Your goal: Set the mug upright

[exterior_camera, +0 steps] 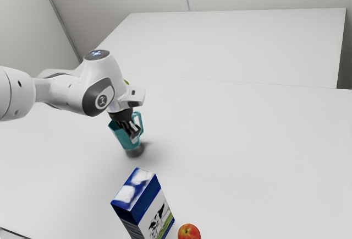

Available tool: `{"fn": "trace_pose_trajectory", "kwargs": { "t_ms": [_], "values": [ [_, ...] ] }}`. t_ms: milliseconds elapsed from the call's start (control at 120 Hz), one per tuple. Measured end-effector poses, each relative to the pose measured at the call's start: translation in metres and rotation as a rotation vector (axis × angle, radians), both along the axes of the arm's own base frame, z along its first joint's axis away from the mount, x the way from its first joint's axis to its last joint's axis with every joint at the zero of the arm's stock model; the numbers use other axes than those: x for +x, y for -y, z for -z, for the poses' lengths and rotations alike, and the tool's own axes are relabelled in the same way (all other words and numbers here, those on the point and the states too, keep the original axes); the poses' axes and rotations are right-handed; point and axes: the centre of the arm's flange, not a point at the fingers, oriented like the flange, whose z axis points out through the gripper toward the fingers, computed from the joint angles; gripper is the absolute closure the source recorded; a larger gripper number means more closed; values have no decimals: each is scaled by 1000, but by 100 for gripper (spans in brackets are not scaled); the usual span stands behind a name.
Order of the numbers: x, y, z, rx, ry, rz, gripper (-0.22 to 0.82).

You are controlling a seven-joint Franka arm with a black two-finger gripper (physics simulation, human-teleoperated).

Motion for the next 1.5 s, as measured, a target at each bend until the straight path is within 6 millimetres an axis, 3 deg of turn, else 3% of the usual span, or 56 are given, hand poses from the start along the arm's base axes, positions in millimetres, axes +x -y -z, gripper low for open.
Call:
{"fn": "trace_pose_trajectory", "kwargs": {
  "t_ms": [208, 458, 700, 975, 1242, 1500],
  "values": [
    [5, -12, 10, 21, 14, -22, 77],
    [3, -6, 26, 29, 12, -20, 77],
    [1, -9, 30, 27, 18, -36, 77],
    [1, -11, 28, 19, 23, -39, 55],
    [0, -11, 10, 6, 50, -34, 33],
    [-10, -10, -34, -29, 107, -31, 24]
  ]
}}
